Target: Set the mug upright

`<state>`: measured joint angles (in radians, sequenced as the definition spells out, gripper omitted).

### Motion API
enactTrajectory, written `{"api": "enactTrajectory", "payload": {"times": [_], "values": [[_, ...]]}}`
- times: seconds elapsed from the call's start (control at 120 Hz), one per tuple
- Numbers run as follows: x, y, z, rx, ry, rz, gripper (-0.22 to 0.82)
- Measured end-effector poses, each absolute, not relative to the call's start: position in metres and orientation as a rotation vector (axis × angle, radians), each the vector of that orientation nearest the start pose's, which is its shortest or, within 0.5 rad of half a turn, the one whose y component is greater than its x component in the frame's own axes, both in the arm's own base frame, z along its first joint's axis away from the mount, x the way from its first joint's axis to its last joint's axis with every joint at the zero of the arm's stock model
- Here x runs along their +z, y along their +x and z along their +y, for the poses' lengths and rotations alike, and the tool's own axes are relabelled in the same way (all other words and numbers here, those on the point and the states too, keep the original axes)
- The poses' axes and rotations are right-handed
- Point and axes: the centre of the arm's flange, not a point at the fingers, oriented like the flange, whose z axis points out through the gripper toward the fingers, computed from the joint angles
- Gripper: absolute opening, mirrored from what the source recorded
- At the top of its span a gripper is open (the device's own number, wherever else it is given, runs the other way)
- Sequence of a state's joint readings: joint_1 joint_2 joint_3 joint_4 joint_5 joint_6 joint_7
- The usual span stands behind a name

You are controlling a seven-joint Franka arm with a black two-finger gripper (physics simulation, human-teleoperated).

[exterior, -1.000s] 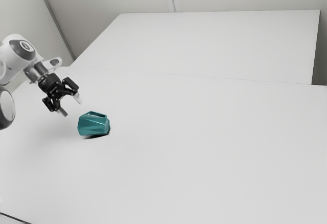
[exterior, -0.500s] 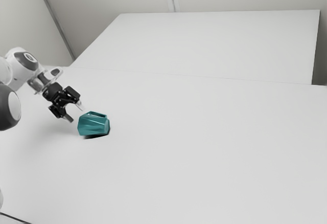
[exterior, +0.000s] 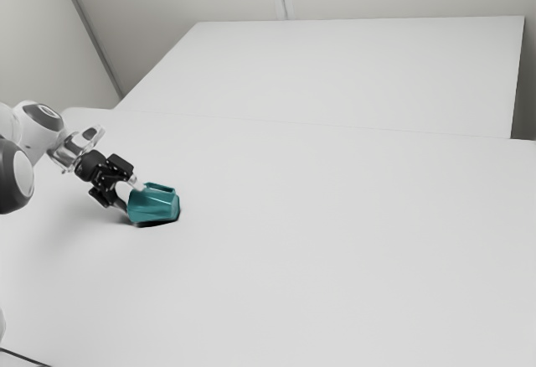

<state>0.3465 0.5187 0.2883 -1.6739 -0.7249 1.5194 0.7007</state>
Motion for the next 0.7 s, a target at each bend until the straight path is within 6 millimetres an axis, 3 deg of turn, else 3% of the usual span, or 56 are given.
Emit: {"api": "enactTrajectory", "payload": {"times": [0.3,0.467,0.558,0.7], "values": [[0.299,0.548,0.279,-0.080,2.260,0.141,0.60],[0.288,0.545,0.270,-0.073,2.218,0.138,0.60],[0.286,0.544,0.268,-0.065,2.205,0.135,0.49],[0.286,0.547,0.264,-0.040,2.188,0.124,0.21]]}}
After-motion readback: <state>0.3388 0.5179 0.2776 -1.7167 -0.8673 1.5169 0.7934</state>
